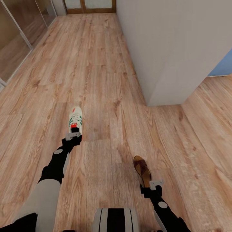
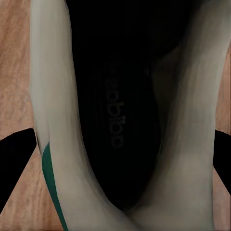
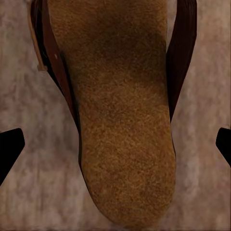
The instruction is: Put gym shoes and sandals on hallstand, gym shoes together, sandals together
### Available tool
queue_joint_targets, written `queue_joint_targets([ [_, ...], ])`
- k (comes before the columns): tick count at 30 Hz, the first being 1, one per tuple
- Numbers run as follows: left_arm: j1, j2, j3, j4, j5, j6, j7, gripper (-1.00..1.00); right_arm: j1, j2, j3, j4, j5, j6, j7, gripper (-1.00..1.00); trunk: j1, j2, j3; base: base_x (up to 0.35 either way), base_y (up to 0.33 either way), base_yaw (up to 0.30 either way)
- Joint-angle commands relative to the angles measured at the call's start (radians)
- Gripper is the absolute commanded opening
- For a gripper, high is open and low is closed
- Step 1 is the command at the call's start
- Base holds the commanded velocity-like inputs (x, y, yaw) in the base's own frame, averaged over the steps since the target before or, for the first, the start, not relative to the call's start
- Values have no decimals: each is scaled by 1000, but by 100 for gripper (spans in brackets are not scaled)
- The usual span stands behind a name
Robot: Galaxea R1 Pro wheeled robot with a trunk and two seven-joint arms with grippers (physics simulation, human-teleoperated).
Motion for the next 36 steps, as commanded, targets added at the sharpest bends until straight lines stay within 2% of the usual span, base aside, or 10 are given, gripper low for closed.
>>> queue_joint_targets([
  [1,-1,-1,6,-2,-8,4,-9,-100,0,0,3,1,10,-1,-8,100,0,-1,-6,0,0,0],
  [3,0,-1,6,-3,-8,4,-9,-100,0,0,3,1,10,0,-8,100,1,-1,-16,0,0,0],
  [10,7,0,6,-3,-8,3,-8,-100,0,0,3,1,10,-1,-8,100,1,-1,-19,0,0,0],
  [16,14,-1,6,-8,-9,0,-8,-100,0,0,3,1,10,-1,-8,100,4,-2,-45,0,0,0],
  [36,17,1,5,-19,-9,-6,-7,-100,0,0,3,1,10,-1,-9,100,4,-2,-50,27,0,0],
])
